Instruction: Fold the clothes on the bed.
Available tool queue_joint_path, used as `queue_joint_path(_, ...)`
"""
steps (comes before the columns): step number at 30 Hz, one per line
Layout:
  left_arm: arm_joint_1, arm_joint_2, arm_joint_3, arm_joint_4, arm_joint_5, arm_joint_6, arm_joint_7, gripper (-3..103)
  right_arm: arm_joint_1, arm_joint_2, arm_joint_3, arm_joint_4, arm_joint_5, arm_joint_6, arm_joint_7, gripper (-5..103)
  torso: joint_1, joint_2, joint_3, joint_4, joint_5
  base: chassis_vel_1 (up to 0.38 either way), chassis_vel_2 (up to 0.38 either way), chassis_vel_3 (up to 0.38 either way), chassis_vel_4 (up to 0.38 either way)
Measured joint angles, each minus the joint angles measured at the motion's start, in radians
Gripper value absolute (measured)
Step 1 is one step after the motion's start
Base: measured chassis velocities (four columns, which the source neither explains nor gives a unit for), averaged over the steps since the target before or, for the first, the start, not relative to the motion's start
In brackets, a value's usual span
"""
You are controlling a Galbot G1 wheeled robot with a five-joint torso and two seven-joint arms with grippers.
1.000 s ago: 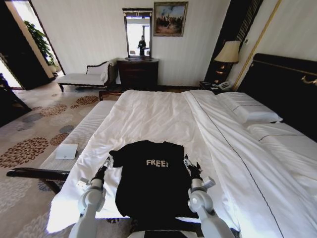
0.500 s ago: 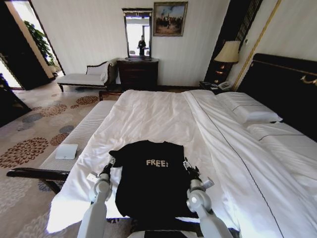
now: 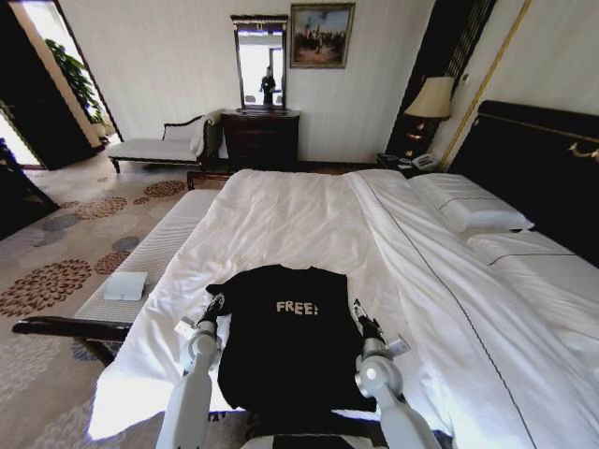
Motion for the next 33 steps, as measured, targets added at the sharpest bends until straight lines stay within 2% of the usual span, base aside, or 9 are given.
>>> queue_joint_path(1,0.000,0.000,0.000,0.000,0.000,0.000,0.000,57,0.000,0.000,0.000,0.000,0.000,0.000,0.000,100,0.000,0.000,0.000,0.0000,0.0000,0.000,0.000,0.000,0.000)
queue_joint_path(8,0.008,-0.008,-0.005,-0.007,0.001,0.000,-0.001,24,-0.005,0.001,-0.002,-0.001,0.001,0.000,0.007,100,0.000,0.000,0.000,0.0001,-0.0001,0.000,0.000,0.000,0.000)
queue_joint_path(10,0.008,-0.008,-0.006,-0.008,0.002,0.000,-0.001,24,-0.004,0.001,-0.003,-0.001,0.001,0.000,0.007,100,0.000,0.000,0.000,0.0001,-0.0001,0.000,0.000,0.000,0.000)
queue_joint_path(13,0.006,-0.007,-0.012,-0.010,0.002,0.000,-0.001,8,-0.002,0.001,-0.010,-0.007,-0.001,0.001,0.007,100,0.000,0.000,0.000,0.0000,-0.0001,0.000,0.000,0.000,0.000)
queue_joint_path(15,0.006,-0.006,-0.014,-0.010,0.003,0.000,0.001,3,-0.002,0.001,-0.012,-0.009,-0.002,0.001,0.007,100,0.000,0.000,0.000,0.0000,-0.0002,0.000,0.000,0.000,0.000)
queue_joint_path(21,0.014,0.002,-0.014,-0.023,0.019,0.001,0.016,1,0.000,-0.003,-0.014,-0.012,-0.003,0.001,0.007,100,0.000,0.000,0.000,0.0000,-0.0003,0.000,0.000,0.000,0.000)
queue_joint_path(27,0.064,0.030,0.033,-0.113,0.060,-0.002,0.052,1,0.001,-0.007,-0.012,-0.014,-0.001,0.001,0.008,100,0.000,0.000,0.000,0.0005,0.0000,0.000,0.000,0.000,0.000)
queue_joint_path(29,0.080,0.041,0.070,-0.144,0.087,-0.007,0.065,1,0.001,-0.007,-0.011,-0.018,-0.002,0.002,0.008,100,0.000,0.000,0.000,0.0003,0.0000,0.000,0.000,0.000,0.000)
queue_joint_path(33,0.096,0.061,0.182,-0.180,0.224,-0.038,0.118,1,-0.004,-0.007,-0.015,-0.032,-0.007,0.003,0.008,100,0.000,0.000,0.000,0.0000,0.0000,0.000,0.000,0.000,0.000)
